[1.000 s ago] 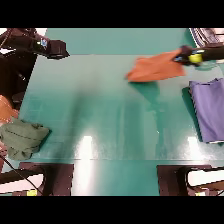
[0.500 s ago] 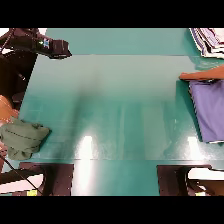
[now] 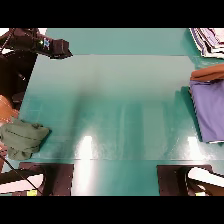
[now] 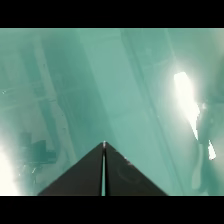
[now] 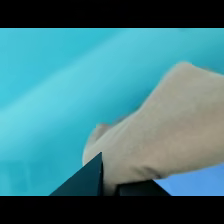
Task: Fold the shirts.
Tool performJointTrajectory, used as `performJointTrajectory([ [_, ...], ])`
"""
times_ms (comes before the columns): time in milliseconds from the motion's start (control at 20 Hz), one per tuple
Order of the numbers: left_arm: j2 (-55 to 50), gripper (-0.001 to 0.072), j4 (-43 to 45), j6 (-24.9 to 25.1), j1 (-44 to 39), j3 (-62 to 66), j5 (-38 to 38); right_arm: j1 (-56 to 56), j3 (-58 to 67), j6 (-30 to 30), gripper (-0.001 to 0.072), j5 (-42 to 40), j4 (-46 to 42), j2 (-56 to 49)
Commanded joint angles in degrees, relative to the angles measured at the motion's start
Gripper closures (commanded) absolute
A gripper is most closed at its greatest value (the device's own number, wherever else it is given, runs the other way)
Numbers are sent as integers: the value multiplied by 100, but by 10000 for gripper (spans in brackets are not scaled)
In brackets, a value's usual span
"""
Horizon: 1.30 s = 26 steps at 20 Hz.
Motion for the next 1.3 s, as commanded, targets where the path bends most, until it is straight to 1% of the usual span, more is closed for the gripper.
performJointTrajectory([
  [0,0,682,-4,46,-2,0,-39,-42,-328,258,695,706,-876,396],
  [100,0,682,-4,46,-2,0,-118,-192,-1010,308,694,774,-1119,723],
  [250,0,681,-9,192,-2,0,-197,-627,-2151,306,693,846,-1152,1292],
  [400,0,682,-7,195,-2,0,-195,-1241,-3158,289,689,822,-1154,1827],
  [450,0,681,-7,195,-2,0,-195,-1423,-3425,184,641,815,-1158,1971],
  [550,0,682,-4,197,-2,0,-195,-1733,-3893,92,202,726,-1375,2205],
  [600,0,681,-4,197,-2,0,-195,-1825,-4048,92,76,671,-1473,2269],
  [650,0,681,-4,197,-2,0,-192,-1884,-4111,98,77,575,-1397,2299],
  [750,0,681,-7,195,-2,0,-190,-1744,-4022,76,78,472,-846,2317],
  [850,0,681,-4,195,-2,0,-111,-1200,-3792,-2,78,289,-273,2317],
  [950,0,681,-4,192,-2,0,61,-262,-3558,-4,79,-52,92,2317],
  [1100,0,681,-9,168,-2,0,-42,1333,-3379,-4,83,-664,98,2315],
  [1150,0,681,-7,168,-2,0,-7,1853,-3373,-4,109,-909,90,2315],
  [1200,0,681,-9,168,-2,0,44,2293,-3373,-7,179,-1093,37,2315],
  [1250,0,681,-7,168,-2,0,79,2728,-3373,-7,209,-1268,-72,2317],
])
